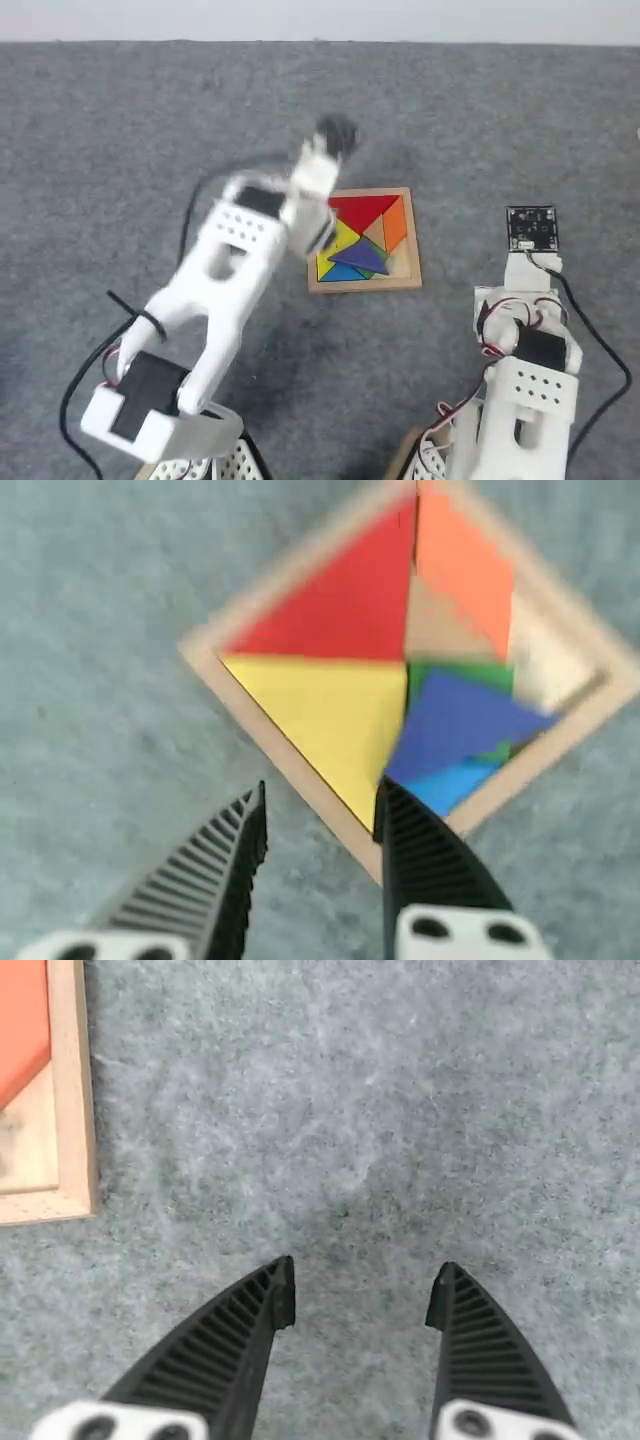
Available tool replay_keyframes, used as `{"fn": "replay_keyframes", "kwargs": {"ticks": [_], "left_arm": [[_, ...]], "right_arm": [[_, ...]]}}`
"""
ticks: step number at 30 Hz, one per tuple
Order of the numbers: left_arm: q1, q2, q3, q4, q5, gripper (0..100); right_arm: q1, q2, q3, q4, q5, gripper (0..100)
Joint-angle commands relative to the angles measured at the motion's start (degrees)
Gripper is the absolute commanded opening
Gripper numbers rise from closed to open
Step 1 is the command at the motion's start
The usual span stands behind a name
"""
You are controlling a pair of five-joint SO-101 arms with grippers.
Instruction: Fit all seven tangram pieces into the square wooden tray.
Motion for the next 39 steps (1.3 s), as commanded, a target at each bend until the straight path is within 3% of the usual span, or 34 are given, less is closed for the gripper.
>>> {"fn": "replay_keyframes", "kwargs": {"ticks": [1,13,20,23,30,39], "left_arm": [[-0.18,0.35,1.27,-2.73,0.53,16],[1.32,11.52,-5.14,0.09,-1.05,16],[1.23,11.08,-7.69,-0.18,-1.14,16],[2.20,8.97,-7.87,4.13,-1.14,16],[7.65,-1.93,1.63,3.43,-1.14,16],[5.89,4.13,0.31,1.58,-1.14,16]], "right_arm": [[-0.40,-1.01,-0.35,-1.19,0.79,22.7],[-0.40,-1.01,-0.35,-1.19,0.79,22.7],[-0.40,-1.01,-0.35,-1.19,0.79,22.7],[-0.40,-1.01,-0.35,-1.19,0.79,22.7],[-0.40,-1.01,-0.35,-1.19,0.79,22.7],[-0.40,-1.01,-0.35,-1.19,0.79,22.7]]}}
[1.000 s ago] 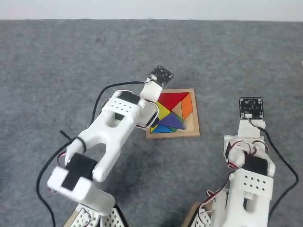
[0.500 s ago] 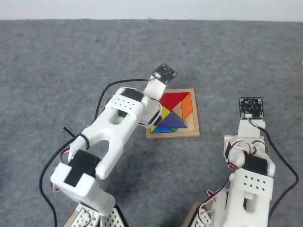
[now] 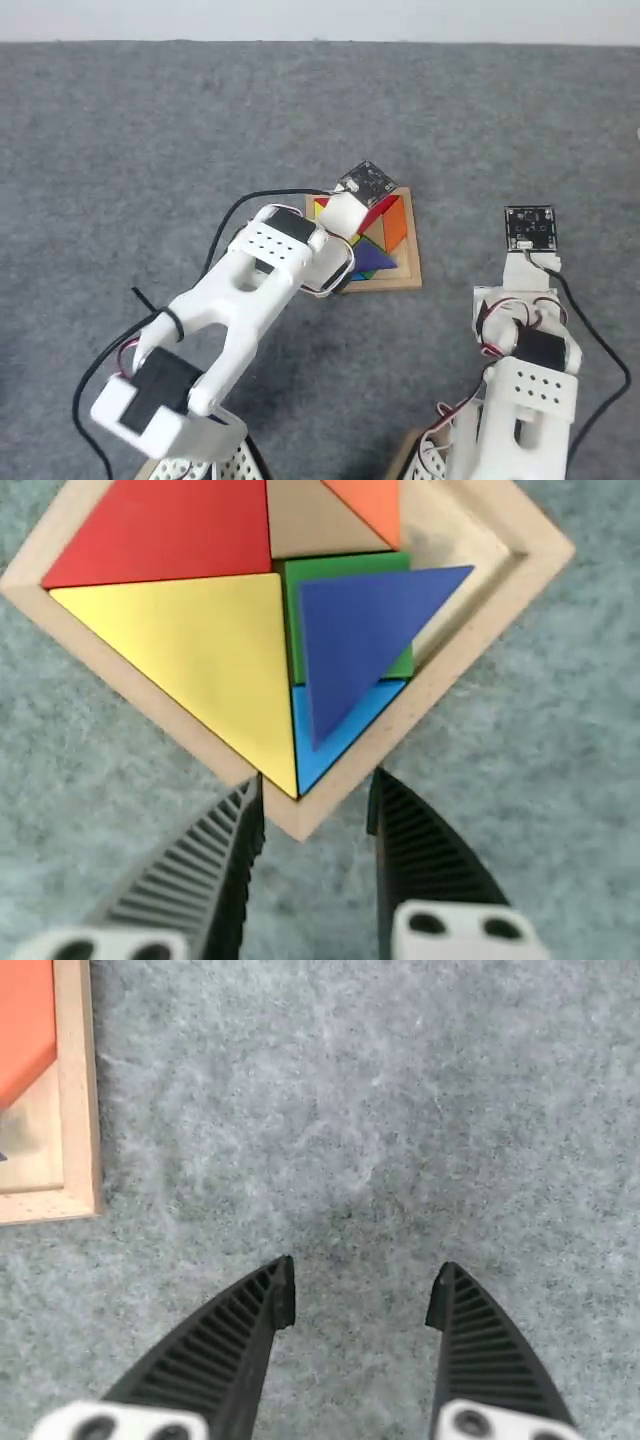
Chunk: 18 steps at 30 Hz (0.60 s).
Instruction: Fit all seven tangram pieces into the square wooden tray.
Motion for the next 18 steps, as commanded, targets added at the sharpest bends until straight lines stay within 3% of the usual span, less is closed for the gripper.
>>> {"fn": "replay_keyframes", "kwargs": {"ticks": [1,10,18], "left_arm": [[-1.49,2.64,-3.74,-2.29,-0.88,16],[-7.12,10.02,-15.87,-0.18,-4.57,16],[-7.21,14.95,-21.14,2.99,-4.48,16]], "right_arm": [[-0.40,-1.01,-0.35,-1.19,0.79,22.7],[-0.48,-1.01,-0.35,-1.19,0.79,22.7],[-0.40,-1.01,-0.35,-1.19,0.79,22.7]]}}
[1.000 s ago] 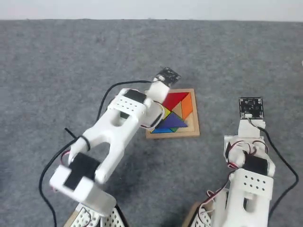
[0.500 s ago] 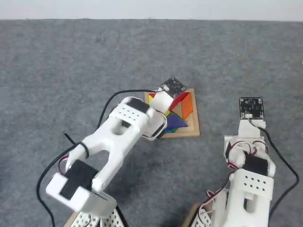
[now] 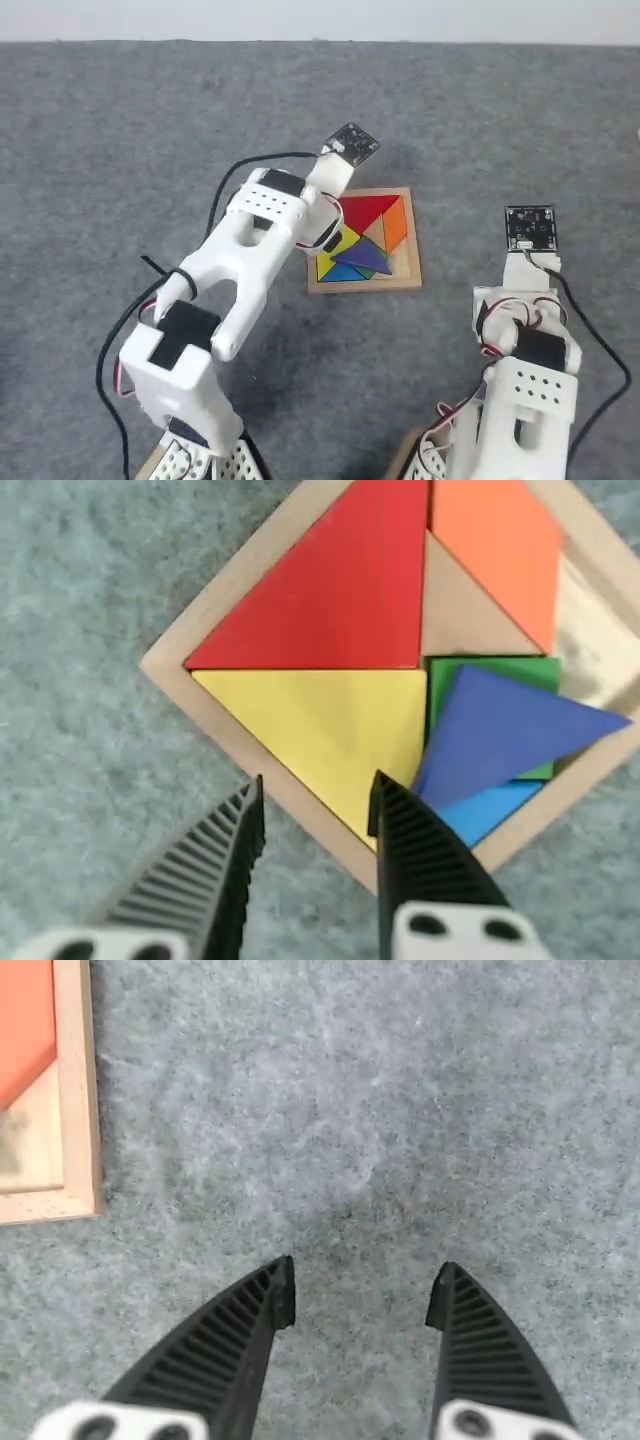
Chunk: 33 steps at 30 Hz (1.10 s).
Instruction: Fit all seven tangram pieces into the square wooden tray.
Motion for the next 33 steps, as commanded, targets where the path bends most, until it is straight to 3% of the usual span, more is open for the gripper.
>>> {"fn": "replay_keyframes", "kwargs": {"ticks": [1,5,9,13,33], "left_arm": [[0.09,-1.23,-3.21,4.13,-0.44,15],[0.88,-9.14,1.45,6.15,2.37,12],[1.76,-19.96,12.44,0.88,2.11,12],[3.43,-21.89,18.33,-1.14,0.88,12],[2.64,-0.18,-0.13,-1.23,0.79,12]], "right_arm": [[-0.40,-0.92,-0.35,-1.19,0.79,22.7],[-0.48,-0.92,-0.35,-1.27,0.79,22.7],[-0.48,-0.92,-0.35,-1.27,0.79,22.7],[-0.48,-0.92,-0.35,-1.27,0.79,22.7],[-0.48,-0.92,-0.35,-1.27,0.79,22.7]]}}
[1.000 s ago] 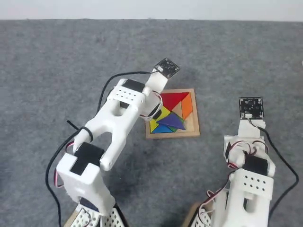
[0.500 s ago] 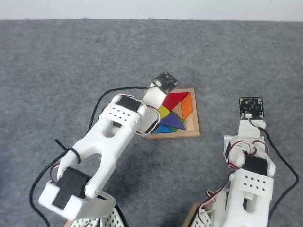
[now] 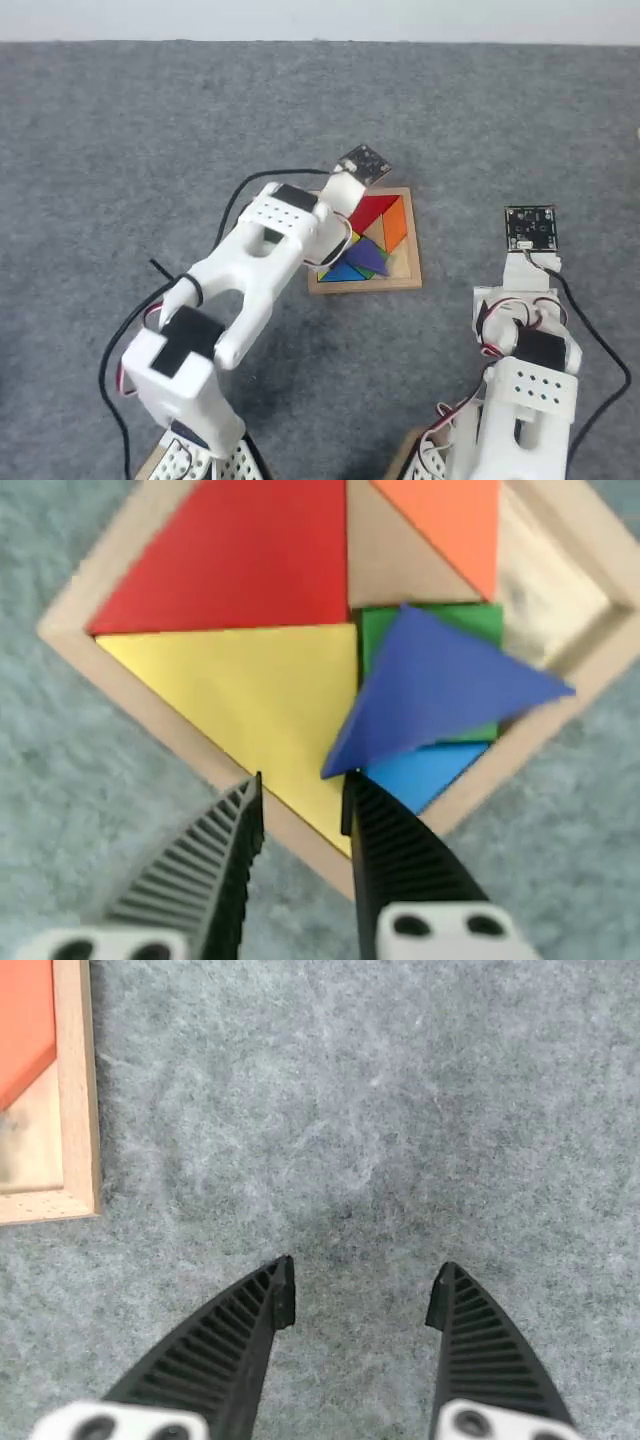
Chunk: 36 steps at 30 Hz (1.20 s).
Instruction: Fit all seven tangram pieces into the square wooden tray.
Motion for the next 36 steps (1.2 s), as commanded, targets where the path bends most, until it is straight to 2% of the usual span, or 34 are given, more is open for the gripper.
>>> {"fn": "replay_keyframes", "kwargs": {"ticks": [1,12,26,31,36], "left_arm": [[-1.32,1.41,-5.76,-1.23,-0.62,12],[-1.41,8.79,-15.60,-1.14,-0.62,12],[5.89,11.96,-21.76,4.13,-0.09,12],[4.57,11.25,-21.85,4.84,-0.09,12],[3.08,9.67,-21.76,10.37,-0.18,12]], "right_arm": [[-0.48,-0.92,-0.35,-1.27,0.79,22.7],[-0.48,-0.92,-0.26,-2.24,0.79,22.7],[-0.48,-0.92,-0.26,-2.33,0.79,22.7],[-0.48,-0.92,-0.26,-2.07,0.79,22.7],[-0.48,-0.92,-0.26,-2.15,0.79,22.7]]}}
